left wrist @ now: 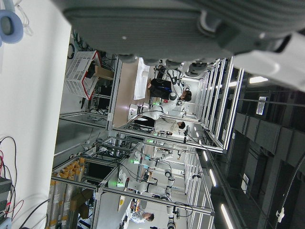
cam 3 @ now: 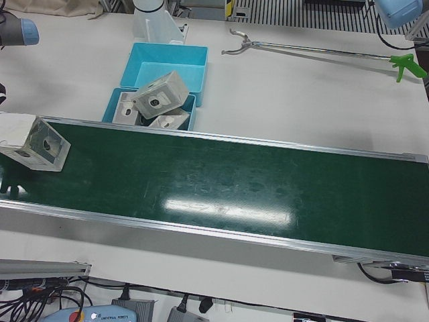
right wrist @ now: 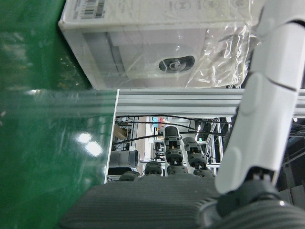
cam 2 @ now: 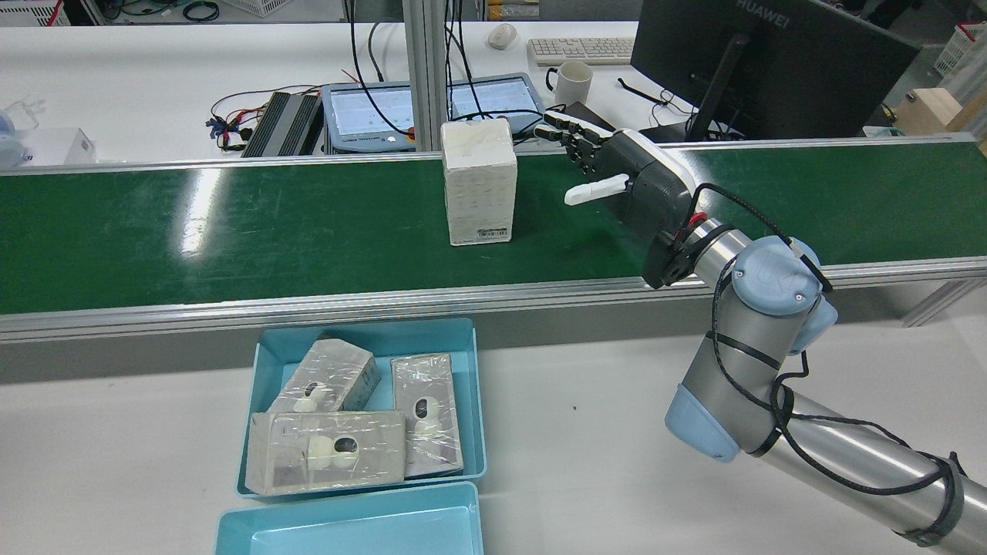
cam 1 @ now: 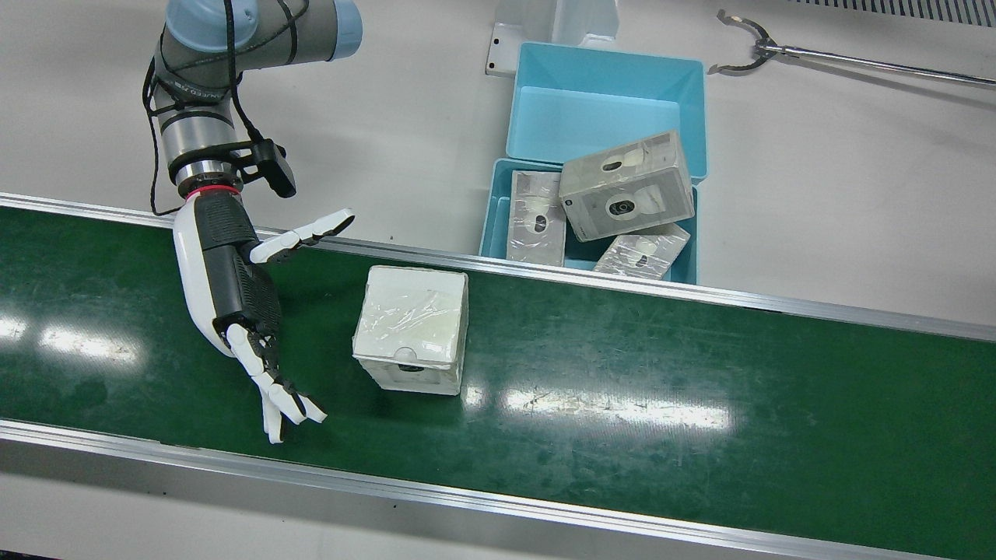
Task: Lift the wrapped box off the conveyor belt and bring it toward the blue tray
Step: 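Close the right hand fingers around the white wrapped box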
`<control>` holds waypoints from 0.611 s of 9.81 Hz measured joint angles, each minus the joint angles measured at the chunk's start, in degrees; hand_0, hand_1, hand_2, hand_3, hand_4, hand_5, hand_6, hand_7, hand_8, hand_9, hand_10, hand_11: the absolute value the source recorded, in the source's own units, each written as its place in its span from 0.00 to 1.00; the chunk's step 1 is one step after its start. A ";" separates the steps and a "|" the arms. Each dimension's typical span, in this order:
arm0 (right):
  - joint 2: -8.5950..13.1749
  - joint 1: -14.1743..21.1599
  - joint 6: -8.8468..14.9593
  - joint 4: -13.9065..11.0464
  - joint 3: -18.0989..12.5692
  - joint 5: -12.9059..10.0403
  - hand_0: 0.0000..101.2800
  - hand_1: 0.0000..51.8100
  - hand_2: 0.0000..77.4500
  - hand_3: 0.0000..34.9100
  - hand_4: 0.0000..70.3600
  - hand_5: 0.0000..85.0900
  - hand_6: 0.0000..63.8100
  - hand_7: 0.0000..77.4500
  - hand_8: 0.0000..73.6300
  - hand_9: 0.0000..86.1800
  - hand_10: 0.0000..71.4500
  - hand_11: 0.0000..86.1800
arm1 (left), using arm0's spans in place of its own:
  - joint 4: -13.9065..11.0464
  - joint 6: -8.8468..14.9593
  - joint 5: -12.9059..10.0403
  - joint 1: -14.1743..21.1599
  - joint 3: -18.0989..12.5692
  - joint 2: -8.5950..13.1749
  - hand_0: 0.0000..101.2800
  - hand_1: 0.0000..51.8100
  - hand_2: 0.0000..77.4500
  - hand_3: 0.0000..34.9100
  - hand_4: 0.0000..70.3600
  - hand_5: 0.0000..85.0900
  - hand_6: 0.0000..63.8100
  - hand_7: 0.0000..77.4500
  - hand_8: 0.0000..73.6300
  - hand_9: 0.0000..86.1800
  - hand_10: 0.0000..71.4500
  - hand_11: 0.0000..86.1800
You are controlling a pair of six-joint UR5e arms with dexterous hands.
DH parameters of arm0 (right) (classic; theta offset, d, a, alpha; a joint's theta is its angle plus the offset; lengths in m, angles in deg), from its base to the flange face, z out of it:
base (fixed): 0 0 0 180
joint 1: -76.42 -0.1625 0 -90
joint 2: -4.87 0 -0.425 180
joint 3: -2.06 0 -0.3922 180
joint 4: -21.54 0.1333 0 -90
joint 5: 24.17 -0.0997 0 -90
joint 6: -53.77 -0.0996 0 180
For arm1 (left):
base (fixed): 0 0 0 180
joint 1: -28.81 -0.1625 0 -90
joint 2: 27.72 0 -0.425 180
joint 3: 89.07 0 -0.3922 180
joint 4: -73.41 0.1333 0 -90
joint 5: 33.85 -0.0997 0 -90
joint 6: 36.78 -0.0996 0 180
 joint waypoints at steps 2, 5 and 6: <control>0.00 0.03 0.01 0.00 0.09 0.01 0.44 0.17 0.06 0.00 0.13 0.10 0.09 0.18 0.04 0.02 0.00 0.01 | 0.00 0.00 0.00 0.00 0.00 0.00 0.00 0.00 0.01 0.00 0.00 0.01 0.01 0.01 0.01 0.01 0.00 0.01; 0.00 0.08 0.03 0.00 0.17 -0.02 0.45 0.17 0.06 0.00 0.13 0.10 0.09 0.18 0.04 0.02 0.00 0.01 | 0.00 0.00 0.00 0.00 0.00 0.00 0.00 0.00 0.01 0.00 0.00 0.01 0.01 0.01 0.01 0.01 0.00 0.01; 0.00 0.10 0.04 0.00 0.19 -0.02 0.45 0.17 0.06 0.00 0.13 0.10 0.09 0.18 0.04 0.02 0.00 0.01 | 0.00 0.00 0.00 0.00 0.00 0.00 0.00 0.00 0.01 0.00 0.00 0.01 0.01 0.01 0.01 0.01 0.00 0.01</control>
